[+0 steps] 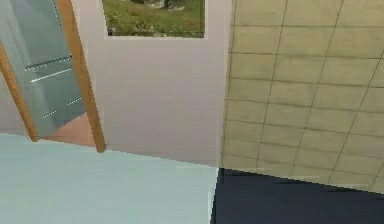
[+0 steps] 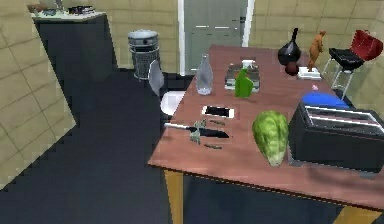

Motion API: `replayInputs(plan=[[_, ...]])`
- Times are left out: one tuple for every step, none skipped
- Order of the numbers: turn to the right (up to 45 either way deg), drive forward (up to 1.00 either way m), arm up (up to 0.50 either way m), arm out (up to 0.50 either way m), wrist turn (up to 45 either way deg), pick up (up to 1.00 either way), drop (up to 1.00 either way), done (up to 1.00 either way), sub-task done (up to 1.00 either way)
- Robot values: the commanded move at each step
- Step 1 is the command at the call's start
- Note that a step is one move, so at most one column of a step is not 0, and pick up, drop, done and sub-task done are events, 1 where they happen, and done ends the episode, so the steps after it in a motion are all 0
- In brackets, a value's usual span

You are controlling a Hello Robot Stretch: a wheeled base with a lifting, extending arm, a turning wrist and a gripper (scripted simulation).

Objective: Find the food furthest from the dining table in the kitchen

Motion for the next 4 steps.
replayInputs(plan=[[0.0,0.5,0.0,0.0,0.0,0.0,0.0,0.0,0.0],[45.0,0.0,0.0,0.0,0.0,0.0,0.0,0.0,0.0],[27.0,0.0,0.0,0.0,0.0,0.0,0.0,0.0,0.0],[0.0,1.0,0.0,0.0,0.0,0.0,0.0,0.0,0.0]])
